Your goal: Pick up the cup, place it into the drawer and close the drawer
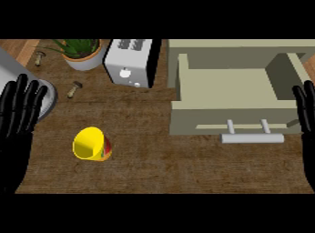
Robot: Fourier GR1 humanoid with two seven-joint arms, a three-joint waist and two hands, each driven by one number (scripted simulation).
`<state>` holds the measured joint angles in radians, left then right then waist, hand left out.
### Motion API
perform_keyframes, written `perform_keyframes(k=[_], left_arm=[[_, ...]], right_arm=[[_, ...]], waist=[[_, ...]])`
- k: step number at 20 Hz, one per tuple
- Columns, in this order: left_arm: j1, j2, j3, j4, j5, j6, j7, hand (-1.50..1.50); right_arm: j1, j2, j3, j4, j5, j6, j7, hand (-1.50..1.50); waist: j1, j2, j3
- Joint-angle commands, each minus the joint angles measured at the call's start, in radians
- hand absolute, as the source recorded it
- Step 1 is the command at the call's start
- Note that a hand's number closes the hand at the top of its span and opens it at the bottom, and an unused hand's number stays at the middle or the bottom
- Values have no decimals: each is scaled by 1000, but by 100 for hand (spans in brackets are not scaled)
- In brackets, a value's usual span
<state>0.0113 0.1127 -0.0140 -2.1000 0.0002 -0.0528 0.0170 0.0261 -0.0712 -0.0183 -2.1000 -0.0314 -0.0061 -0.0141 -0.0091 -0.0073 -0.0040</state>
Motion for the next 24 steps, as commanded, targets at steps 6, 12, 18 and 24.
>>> perform_keyframes(k=[6, 12, 18, 24], left_arm=[[8, 142, -6, 6, 390, -391, -74, -150], [-42, 144, 83, 283, 594, -395, 70, -150], [-81, 180, 148, 427, 536, -468, 37, -150], [-101, 143, 133, 669, 347, -527, -140, -150]], right_arm=[[16, -14, 25, -47, 20, 25, -15, -150], [-105, -75, 40, 100, -32, 113, 114, -150], [-136, -57, 39, 78, -34, 109, 170, -150], [-258, -85, -34, 234, -59, 140, 99, -150]], waist=[[6, 6, 2], [8, 11, 3], [7, 8, 4], [8, 9, 4]])
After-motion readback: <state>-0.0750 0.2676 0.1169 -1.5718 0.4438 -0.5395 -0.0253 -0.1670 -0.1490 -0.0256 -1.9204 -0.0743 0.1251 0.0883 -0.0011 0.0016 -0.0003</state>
